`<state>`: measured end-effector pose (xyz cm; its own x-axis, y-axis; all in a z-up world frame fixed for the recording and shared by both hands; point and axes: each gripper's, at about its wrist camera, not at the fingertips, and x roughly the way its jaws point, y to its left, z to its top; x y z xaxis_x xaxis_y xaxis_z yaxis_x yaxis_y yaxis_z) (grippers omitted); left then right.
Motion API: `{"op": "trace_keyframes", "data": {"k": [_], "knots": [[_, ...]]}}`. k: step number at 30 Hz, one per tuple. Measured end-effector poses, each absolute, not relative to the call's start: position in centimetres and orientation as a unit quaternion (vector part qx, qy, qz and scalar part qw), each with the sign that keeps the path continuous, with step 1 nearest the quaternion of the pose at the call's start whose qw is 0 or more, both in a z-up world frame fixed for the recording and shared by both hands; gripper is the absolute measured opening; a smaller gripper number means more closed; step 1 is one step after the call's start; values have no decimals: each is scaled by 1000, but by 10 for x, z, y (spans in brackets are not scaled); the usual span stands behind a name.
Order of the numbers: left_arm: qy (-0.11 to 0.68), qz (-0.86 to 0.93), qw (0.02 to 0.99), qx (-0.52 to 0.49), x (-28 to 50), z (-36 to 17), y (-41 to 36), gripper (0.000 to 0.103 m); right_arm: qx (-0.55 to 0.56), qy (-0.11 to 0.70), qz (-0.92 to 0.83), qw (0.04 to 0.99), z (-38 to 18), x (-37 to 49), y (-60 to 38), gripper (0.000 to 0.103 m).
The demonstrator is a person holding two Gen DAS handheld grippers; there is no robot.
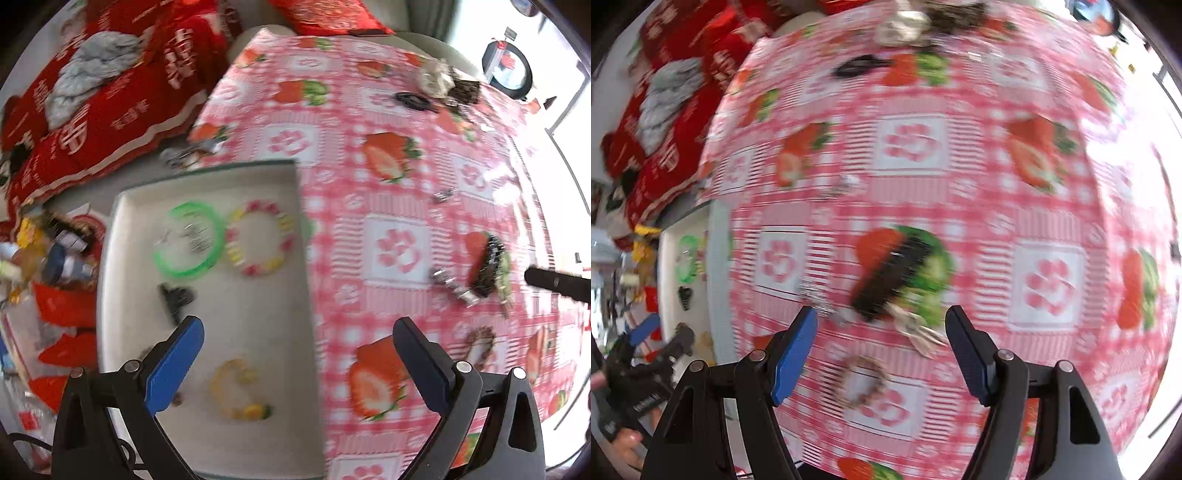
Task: Organize jewelry
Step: 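Move both open tools back over the jewelry on the tablecloth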
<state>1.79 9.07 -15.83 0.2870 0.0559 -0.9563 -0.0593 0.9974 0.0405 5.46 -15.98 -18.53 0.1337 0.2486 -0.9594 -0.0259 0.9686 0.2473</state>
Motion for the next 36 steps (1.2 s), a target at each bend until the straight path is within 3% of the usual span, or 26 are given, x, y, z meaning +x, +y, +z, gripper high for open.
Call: {"op": "trace_keyframes", "data": {"k": [12, 15, 26, 28, 30, 36], "knots": [[612, -18, 791, 4, 74, -169, 30, 103, 65, 661, 69, 744, -204, 24, -184, 75], [615, -22, 788, 10, 85, -177, 22, 94, 41, 655, 78, 750, -206, 23, -177, 75], [622, -48, 782, 23, 118, -200, -5, 94, -60, 629, 142, 762, -216, 33, -149, 74], [621, -53, 782, 24, 125, -204, -11, 94, -71, 626, 147, 763, -220, 35, -146, 71], [625, -55, 778, 27, 130, -209, -16, 81, -78, 624, 151, 763, -223, 37, -143, 67], [641, -54, 765, 25, 123, -219, -16, 81, -109, 616, 161, 764, -232, 41, -129, 57]]}}
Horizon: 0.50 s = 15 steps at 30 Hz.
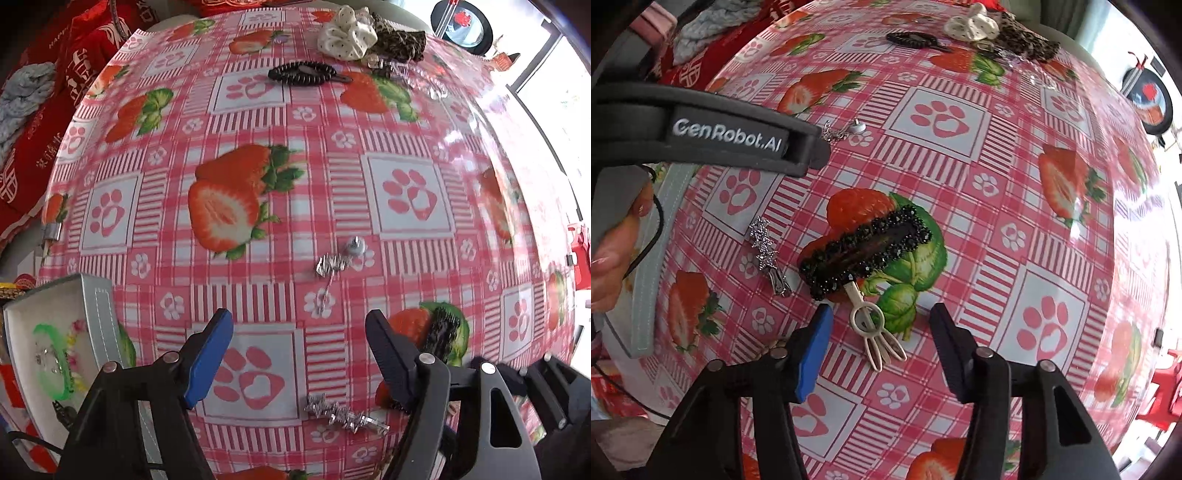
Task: Organize jewelry
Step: 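Move both open tools back over the jewelry on the tablecloth, then grasp the silver ball pendant with the left tool while the right tool grasps the cream claw clip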
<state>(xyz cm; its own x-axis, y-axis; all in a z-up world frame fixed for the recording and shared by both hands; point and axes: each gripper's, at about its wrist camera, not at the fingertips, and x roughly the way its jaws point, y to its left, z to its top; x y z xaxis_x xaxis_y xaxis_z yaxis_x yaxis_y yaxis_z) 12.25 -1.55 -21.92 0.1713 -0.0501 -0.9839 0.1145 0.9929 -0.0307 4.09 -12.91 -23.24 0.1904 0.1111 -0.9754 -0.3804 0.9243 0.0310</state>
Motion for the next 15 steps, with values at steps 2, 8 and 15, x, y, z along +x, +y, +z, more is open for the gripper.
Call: {"op": "trace_keyframes", "data": {"k": [2, 8, 15], "knots": [[647, -51, 761, 26, 119, -223, -14, 81, -120, 609, 162, 767, -233, 40, -126, 57], [643, -43, 764, 19, 122, -227, -10, 81, -142, 593, 159, 776, -234, 38, -120, 46], [632, -58, 772, 39, 142, -229, -29, 68, -131, 591, 160, 780, -231, 40, -127, 20]]}}
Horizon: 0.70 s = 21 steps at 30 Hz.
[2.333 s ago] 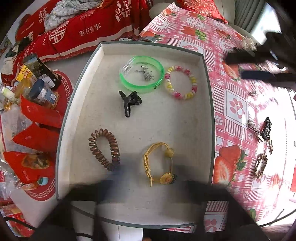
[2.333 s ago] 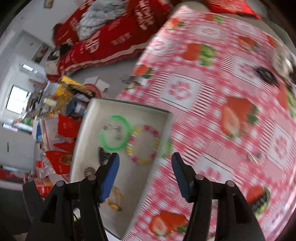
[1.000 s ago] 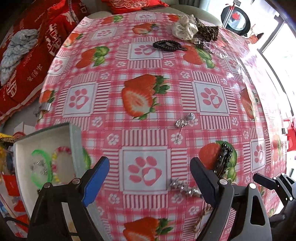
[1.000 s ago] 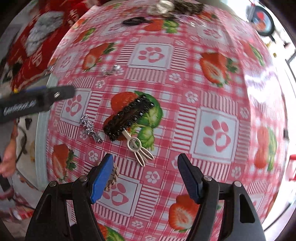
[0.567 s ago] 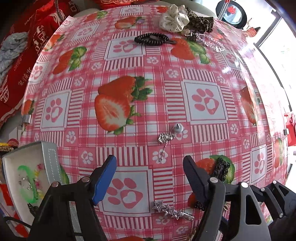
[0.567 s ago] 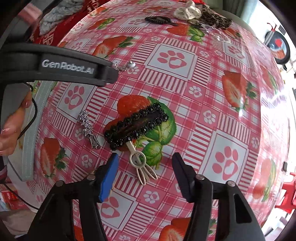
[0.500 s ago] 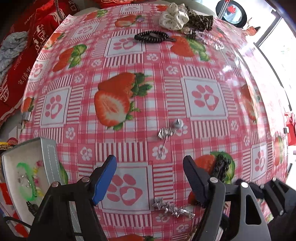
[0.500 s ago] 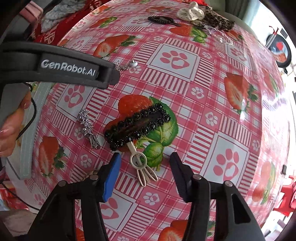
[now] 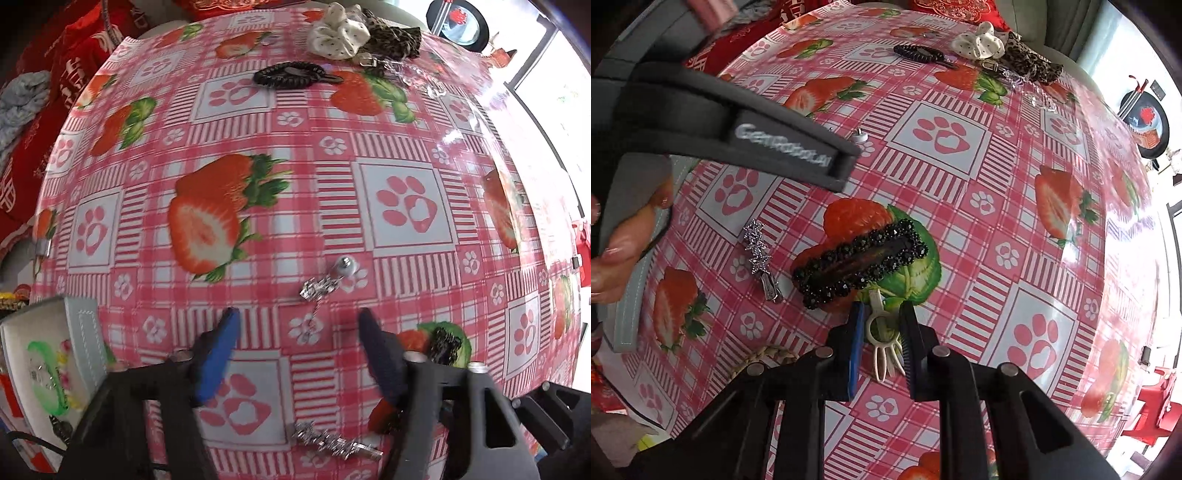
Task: Organize jewelry
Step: 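Grasp the silver ball pendant with the left tool while the right tool grasps the cream claw clip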
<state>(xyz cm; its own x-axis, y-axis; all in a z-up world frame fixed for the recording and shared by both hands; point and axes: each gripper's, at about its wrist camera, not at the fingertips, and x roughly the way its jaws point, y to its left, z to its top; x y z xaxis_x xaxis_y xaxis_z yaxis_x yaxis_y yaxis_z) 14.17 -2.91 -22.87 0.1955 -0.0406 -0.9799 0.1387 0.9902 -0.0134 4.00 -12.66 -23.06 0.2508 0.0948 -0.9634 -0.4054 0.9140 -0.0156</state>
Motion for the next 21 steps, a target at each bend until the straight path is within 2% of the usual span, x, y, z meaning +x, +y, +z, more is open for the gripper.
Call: {"op": "trace_keyframes", "data": {"k": [7, 9, 11, 16, 17, 21], "knots": [[620, -67, 780, 50, 158, -229, -52, 63, -83, 605, 153, 777, -225, 44, -155, 20], [617, -68, 783, 50, 158, -227, -54, 53, -76, 607, 151, 777, -223, 44, -160, 20], [616, -67, 783, 54, 162, -228, -60, 50, -70, 608, 150, 777, -220, 44, -164, 20], [613, -73, 785, 54, 158, -226, -63, 25, -44, 610, 143, 778, -215, 40, -170, 20], [612, -75, 785, 54, 156, -225, -64, 16, -42, 610, 142, 778, -214, 38, -174, 20], [611, -85, 786, 32, 144, -222, -59, 16, -27, 616, 134, 776, -213, 41, -182, 20]]}}
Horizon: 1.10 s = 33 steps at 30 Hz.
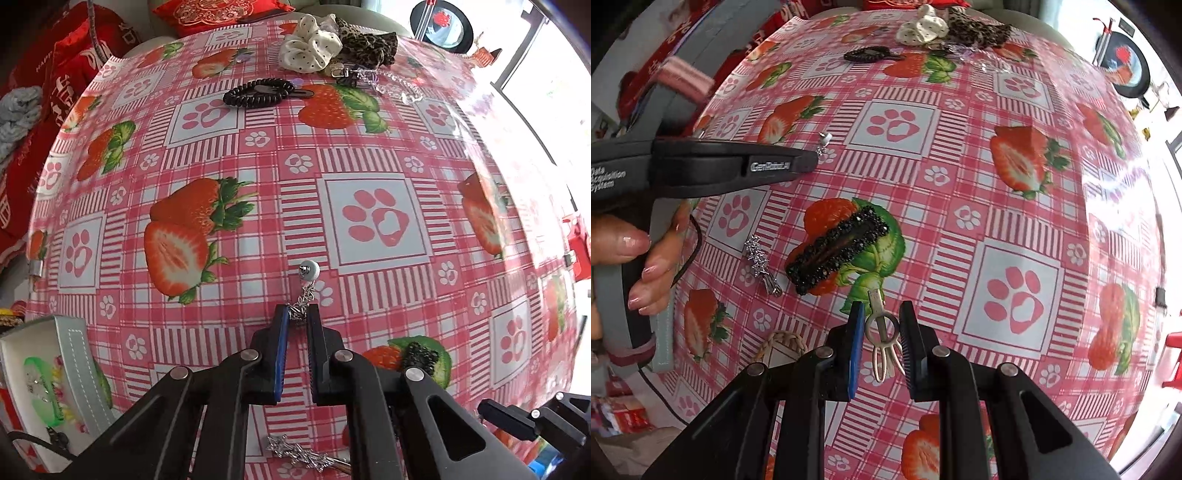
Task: Organize jewelry
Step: 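Grasp the silver ball pendant with the left tool while the right tool grasps the cream claw clip, then carry both items into the white tray while both tools open to release them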
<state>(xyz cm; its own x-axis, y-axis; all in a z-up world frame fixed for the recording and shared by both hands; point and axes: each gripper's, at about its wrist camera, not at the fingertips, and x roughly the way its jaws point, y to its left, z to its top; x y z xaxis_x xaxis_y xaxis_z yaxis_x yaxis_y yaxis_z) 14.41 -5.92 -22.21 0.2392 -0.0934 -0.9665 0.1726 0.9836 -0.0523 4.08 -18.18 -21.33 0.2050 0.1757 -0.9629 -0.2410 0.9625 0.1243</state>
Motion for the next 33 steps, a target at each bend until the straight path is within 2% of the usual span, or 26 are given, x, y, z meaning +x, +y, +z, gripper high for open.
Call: {"op": "trace_keyframes", "data": {"k": [18, 33], "knots": [[578, -78, 812, -32, 86, -157, -5, 16, 37, 619, 128, 774, -189, 42, -183, 20], [573, 8, 813, -97, 8, -135, 89, 16, 16, 611, 198, 766, -162, 51, -111, 20]]}}
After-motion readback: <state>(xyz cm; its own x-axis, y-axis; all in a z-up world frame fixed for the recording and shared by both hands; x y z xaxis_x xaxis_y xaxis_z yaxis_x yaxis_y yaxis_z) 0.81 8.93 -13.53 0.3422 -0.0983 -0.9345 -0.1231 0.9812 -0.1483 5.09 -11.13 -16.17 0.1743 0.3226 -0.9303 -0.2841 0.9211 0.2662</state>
